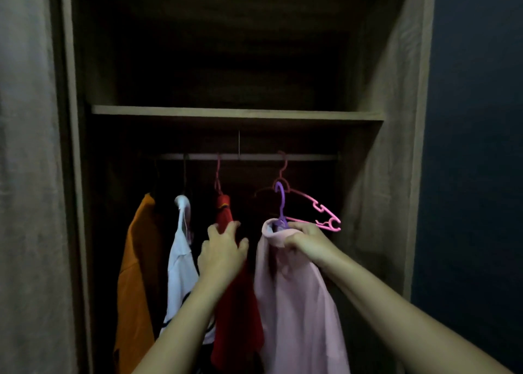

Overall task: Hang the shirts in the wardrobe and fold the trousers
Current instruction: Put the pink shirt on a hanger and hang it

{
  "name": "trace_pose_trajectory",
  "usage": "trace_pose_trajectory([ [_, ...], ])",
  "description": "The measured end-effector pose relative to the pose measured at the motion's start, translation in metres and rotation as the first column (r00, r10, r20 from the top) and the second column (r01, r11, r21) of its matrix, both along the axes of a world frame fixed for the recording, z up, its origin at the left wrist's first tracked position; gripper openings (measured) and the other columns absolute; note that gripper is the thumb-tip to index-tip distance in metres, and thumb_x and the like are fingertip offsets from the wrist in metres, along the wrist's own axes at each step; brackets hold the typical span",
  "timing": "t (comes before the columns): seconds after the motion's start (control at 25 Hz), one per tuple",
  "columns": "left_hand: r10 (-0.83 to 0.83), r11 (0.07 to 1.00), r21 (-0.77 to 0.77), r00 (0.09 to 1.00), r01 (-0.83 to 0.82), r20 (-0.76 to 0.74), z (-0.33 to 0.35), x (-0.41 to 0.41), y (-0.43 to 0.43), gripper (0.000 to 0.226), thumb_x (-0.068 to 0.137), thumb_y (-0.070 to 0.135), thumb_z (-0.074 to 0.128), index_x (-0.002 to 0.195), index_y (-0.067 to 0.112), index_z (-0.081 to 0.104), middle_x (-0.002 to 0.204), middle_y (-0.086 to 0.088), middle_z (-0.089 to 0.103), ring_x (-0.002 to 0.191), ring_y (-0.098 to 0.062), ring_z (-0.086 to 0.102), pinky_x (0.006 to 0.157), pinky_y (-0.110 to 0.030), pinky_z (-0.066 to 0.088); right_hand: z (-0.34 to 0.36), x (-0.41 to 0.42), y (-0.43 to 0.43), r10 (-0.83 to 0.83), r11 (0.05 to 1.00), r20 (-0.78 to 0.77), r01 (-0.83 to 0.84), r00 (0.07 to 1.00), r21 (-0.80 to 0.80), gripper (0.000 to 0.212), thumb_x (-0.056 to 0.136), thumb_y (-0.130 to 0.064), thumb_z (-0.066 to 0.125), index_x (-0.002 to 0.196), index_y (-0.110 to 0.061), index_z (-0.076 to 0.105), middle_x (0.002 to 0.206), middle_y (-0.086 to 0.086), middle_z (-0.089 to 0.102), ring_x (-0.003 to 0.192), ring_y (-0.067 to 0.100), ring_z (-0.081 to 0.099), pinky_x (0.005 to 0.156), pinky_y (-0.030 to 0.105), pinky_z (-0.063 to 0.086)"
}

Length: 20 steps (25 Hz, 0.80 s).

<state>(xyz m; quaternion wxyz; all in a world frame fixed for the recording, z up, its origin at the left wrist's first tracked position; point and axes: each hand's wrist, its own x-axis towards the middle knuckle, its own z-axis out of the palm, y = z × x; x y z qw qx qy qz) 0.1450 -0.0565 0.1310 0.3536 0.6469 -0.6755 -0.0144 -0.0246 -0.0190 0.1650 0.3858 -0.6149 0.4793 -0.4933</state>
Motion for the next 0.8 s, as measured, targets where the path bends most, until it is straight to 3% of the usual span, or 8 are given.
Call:
trace_pose_trajectory([
  [0.08, -0.025, 0.999, 0.024, 1.000, 0.025, 0.015, -0.007, -0.005, -0.025, 0.054, 0.091, 0.039, 0.049, 0.142, 0.037, 0.030, 0.154, -0.017, 0.011, 0.123, -0.042, 0.044, 0.099, -0.044, 0.039, 0.018, -0.001, -0.024, 0.019, 0.999, -0.018, -0.020, 1.000, -0.038, 0.019, 0.068, 0.000, 0.052, 0.080, -0.012, 0.062, 0.041, -0.012, 0.053, 0.040, -0.001, 0.049, 0.040, 0.009, 0.039],
  [0.12, -0.005, 1.000, 0.018, 1.000, 0.005, 0.017, -0.011, -0.005, -0.032, 0.056, 0.092, 0.033, 0.048, 0.144, 0.035, 0.027, 0.155, -0.018, 0.009, 0.122, -0.042, 0.045, 0.098, -0.044, 0.040, 0.027, -0.001, -0.034, 0.005, 0.998, -0.057, -0.009, 0.998, -0.066, 0.021, 0.066, 0.003, 0.051, 0.077, -0.009, 0.063, 0.041, -0.012, 0.050, 0.042, 0.002, 0.046, 0.040, 0.009, 0.035],
  [0.28, 0.155, 0.981, -0.105, 0.986, -0.160, -0.056, -0.017, 0.005, -0.050, 0.052, 0.092, 0.008, 0.040, 0.143, 0.018, 0.034, 0.142, -0.011, 0.042, 0.117, -0.034, 0.053, 0.093, -0.042, 0.043, 0.064, 0.008, -0.074, 0.017, 0.991, -0.054, -0.024, 0.998, -0.131, 0.013, 0.050, -0.008, 0.054, 0.063, -0.010, 0.058, 0.033, -0.011, 0.047, 0.037, 0.002, 0.047, 0.037, 0.009, 0.033],
  [0.4, 0.122, 0.983, -0.132, 0.991, -0.128, -0.047, -0.016, 0.009, -0.054, 0.055, 0.091, 0.008, 0.040, 0.144, 0.021, 0.032, 0.142, -0.006, 0.045, 0.122, -0.029, 0.051, 0.098, -0.038, 0.041, 0.075, 0.016, -0.114, 0.024, 0.987, -0.033, -0.029, 0.999, -0.159, 0.018, 0.048, -0.013, 0.057, 0.065, -0.012, 0.064, 0.043, -0.008, 0.059, 0.045, 0.002, 0.057, 0.045, 0.011, 0.042],
  [0.52, 0.023, 0.983, -0.180, 0.999, -0.029, -0.036, -0.013, 0.009, -0.054, 0.054, 0.091, 0.014, 0.045, 0.144, 0.023, 0.035, 0.140, -0.003, 0.049, 0.122, -0.023, 0.052, 0.099, -0.032, 0.039, 0.077, 0.027, -0.153, 0.017, 0.988, -0.046, -0.023, 0.999, -0.155, 0.008, 0.067, -0.008, 0.067, 0.074, -0.010, 0.069, 0.054, -0.004, 0.067, 0.061, 0.011, 0.065, 0.057, 0.016, 0.048],
  [0.64, -0.101, 0.968, -0.235, 0.994, 0.090, -0.034, -0.009, 0.009, -0.053, 0.053, 0.090, 0.018, 0.050, 0.141, 0.026, 0.040, 0.136, 0.000, 0.055, 0.120, -0.017, 0.054, 0.099, -0.027, 0.038, 0.073, 0.032, -0.183, -0.031, 0.987, -0.069, 0.019, 0.997, -0.156, 0.010, 0.081, -0.001, 0.059, 0.080, -0.008, 0.067, 0.041, -0.010, 0.061, 0.046, -0.004, 0.059, 0.044, 0.007, 0.040],
  [0.72, -0.132, 0.957, -0.261, 0.991, 0.123, -0.017, -0.008, 0.009, -0.053, 0.054, 0.088, 0.017, 0.050, 0.140, 0.026, 0.042, 0.133, 0.000, 0.058, 0.114, -0.018, 0.058, 0.097, -0.028, 0.041, 0.061, 0.031, -0.197, -0.053, 0.988, -0.107, 0.036, 0.993, -0.152, 0.019, 0.084, -0.004, 0.057, 0.099, 0.001, 0.068, 0.077, 0.010, 0.074, 0.074, 0.010, 0.069, 0.058, 0.013, 0.048],
  [0.8, -0.139, 0.954, -0.268, 0.990, 0.133, -0.001, -0.007, 0.009, -0.054, 0.055, 0.086, 0.015, 0.049, 0.140, 0.025, 0.043, 0.132, 0.000, 0.058, 0.113, -0.018, 0.059, 0.096, -0.029, 0.042, 0.051, 0.030, -0.202, -0.029, 0.988, -0.155, 0.005, 0.987, -0.156, 0.024, 0.084, -0.006, 0.058, 0.105, -0.002, 0.067, 0.099, 0.015, 0.068, 0.076, 0.017, 0.064, 0.062, 0.012, 0.048],
])
